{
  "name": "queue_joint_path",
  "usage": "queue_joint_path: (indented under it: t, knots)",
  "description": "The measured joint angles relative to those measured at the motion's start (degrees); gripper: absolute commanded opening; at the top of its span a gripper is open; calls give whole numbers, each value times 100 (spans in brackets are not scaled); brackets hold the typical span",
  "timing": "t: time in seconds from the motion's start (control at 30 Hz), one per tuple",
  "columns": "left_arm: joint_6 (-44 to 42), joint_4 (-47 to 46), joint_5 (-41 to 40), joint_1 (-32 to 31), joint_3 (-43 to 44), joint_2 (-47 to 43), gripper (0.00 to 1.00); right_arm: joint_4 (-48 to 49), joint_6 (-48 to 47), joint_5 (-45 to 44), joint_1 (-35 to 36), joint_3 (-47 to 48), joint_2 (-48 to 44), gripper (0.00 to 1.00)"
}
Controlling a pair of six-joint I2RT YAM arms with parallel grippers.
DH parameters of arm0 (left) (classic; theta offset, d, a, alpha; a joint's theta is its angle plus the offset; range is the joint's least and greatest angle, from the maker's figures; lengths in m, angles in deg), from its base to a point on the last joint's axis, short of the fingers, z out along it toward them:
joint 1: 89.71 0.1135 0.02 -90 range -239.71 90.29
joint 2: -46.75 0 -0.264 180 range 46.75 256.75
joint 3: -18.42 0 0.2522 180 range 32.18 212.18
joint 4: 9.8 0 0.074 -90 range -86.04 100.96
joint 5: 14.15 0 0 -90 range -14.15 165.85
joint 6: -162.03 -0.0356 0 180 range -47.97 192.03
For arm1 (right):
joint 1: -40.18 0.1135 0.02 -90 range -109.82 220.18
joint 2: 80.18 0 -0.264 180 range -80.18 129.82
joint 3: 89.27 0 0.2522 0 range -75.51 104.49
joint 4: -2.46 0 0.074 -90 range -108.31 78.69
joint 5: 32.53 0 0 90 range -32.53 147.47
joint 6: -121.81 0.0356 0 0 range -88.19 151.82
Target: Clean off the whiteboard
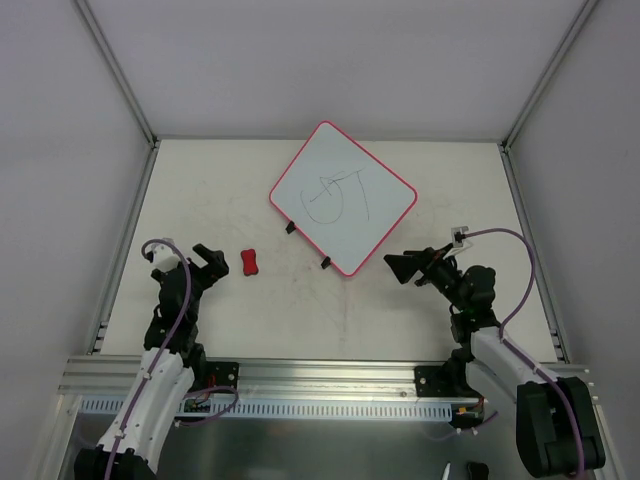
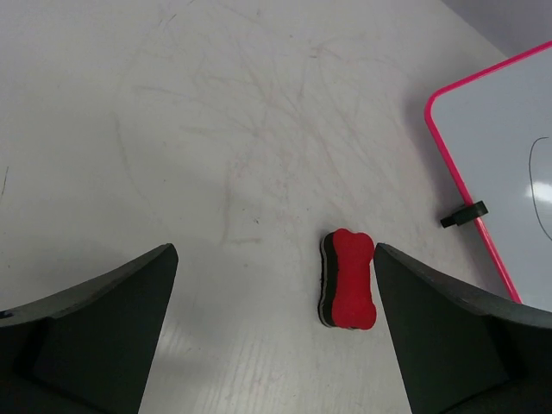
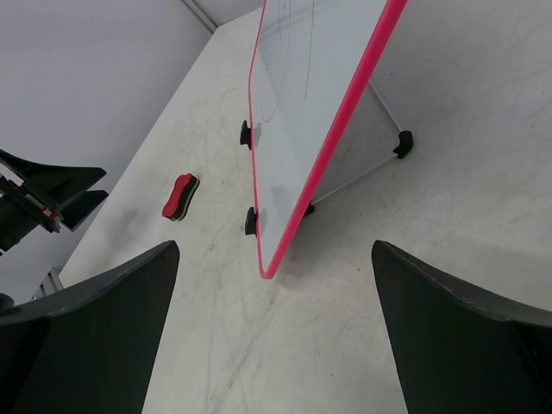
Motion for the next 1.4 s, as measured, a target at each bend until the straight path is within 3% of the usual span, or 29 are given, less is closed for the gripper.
queue_joint_path:
  t: [0.33,0.63,0.83,1.0,1.13,1.4]
  knots:
    - [-302,-245,1137,-2,-348,-1436,99,-4,-83,20,0,-26,-216,99]
    - [-326,-264,1207,-2,-348,-809,99,138,-24,-85,0,-114,-133,99]
    - [-321,-249,1185,-2,-352,-1071,99,868,131,-76,0,-146,669,99]
    - [-262,-249,1032,-2,-356,-1158,99,1926,570,7,0,-125,2166,99]
    - [-175,-247,859,-2,-361,-1097,99,2083,793,46,37,26,3174,99]
    - [72,-157,590,-2,-365,-1130,99,2345,660,66,439,339,3303,99]
